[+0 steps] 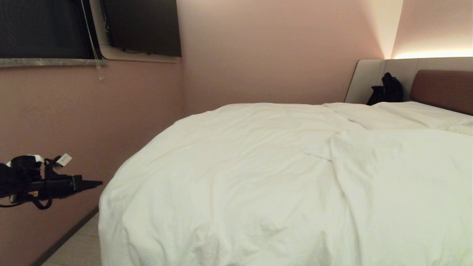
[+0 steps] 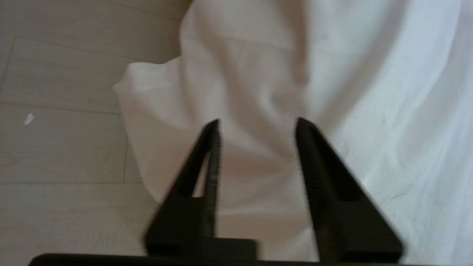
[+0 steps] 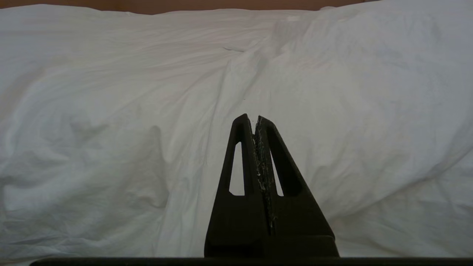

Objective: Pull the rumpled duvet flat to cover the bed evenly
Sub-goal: Flatten the corners of the folded blanket

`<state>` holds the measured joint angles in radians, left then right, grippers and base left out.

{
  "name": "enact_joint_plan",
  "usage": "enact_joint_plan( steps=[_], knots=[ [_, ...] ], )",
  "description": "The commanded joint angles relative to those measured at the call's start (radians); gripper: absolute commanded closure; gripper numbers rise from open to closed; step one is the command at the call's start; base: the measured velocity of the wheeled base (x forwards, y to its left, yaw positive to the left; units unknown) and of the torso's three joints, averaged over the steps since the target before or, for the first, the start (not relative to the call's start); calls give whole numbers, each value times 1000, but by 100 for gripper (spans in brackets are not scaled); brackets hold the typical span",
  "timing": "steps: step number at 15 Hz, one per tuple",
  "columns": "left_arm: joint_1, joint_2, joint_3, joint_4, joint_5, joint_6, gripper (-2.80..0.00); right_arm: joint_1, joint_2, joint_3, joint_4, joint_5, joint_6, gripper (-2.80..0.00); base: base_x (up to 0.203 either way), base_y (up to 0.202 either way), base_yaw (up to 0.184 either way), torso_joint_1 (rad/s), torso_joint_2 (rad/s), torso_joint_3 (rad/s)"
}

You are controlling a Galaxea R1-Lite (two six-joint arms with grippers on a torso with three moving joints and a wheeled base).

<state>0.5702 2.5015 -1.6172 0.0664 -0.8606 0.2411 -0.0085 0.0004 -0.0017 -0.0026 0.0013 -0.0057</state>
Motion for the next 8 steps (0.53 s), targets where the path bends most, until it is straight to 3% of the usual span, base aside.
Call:
enact_joint_plan(
  steps=[1,6,8],
  knots=[
    [-34,0,2,1,-7,8,-280,0,0,-1,0,0,0,0,0,0,0,0,0,0],
    [-76,-29,27,1,-81,38,-280,-1,0,0,0,0,0,0,0,0,0,0,0,0],
    [-76,-42,56,0,-104,82,-280,-1,0,0,0,0,0,0,0,0,0,0,0,0]
  ],
)
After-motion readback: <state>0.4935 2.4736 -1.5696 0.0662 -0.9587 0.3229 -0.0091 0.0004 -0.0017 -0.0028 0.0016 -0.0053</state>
